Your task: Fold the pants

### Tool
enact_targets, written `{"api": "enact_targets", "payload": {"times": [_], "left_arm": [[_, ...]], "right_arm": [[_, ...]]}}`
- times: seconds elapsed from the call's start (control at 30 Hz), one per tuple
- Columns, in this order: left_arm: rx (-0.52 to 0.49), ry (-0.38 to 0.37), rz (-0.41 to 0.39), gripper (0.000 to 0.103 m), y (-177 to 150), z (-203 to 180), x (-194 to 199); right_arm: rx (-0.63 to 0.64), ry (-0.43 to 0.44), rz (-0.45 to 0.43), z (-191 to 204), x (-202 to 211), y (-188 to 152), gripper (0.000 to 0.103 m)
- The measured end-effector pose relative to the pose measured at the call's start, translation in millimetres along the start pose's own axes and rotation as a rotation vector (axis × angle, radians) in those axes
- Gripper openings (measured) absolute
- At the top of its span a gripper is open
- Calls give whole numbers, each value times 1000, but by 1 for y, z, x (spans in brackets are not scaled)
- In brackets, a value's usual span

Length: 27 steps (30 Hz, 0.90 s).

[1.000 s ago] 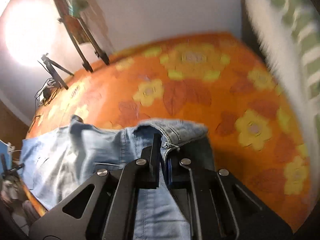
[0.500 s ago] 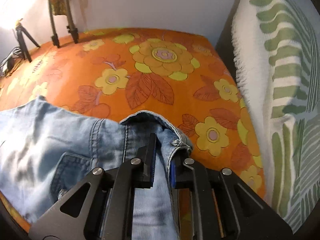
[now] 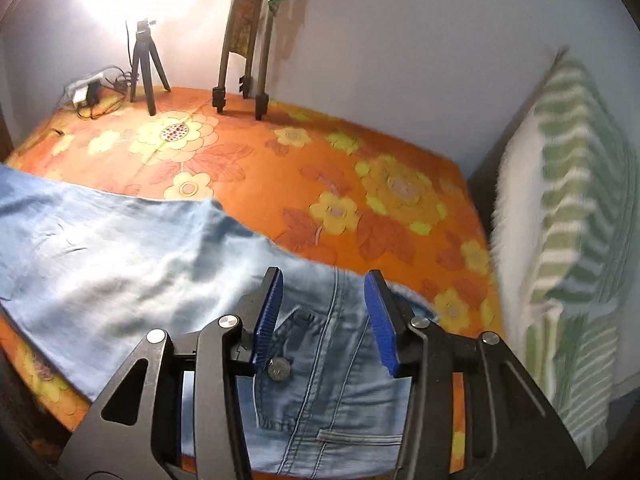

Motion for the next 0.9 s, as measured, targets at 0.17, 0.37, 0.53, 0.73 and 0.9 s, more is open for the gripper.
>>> {"api": "enact_targets", "payload": {"times": [0.17,0.37,0.53,0.73,0.9], "left_arm": [[113,28,-45,34,-2,46,24],[168,50,-64,34,-9,76,28],[193,55,-58,34,-16,94,25],[188,40,-63,43,-18,106,16],[169,45,-75,45,-15,110,5]], "right_arm": [[19,23,-19,16,6,11,45],[71,199,-78,60,37,43,46],[129,391,-114,124,66,79,46],[259,568,-163,235,107,113,46],[373,664,-187,330,141,132,46]]}}
Point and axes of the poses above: each gripper's, at about its wrist camera, not at the fingertips, and x roughly against the way its jaws point, z to its left, y to its top, the point moved 1 cm from there along -x, roughly the way its jaws point, and after that the axes turned 15 degrees about -y, right-handed, at the moved point
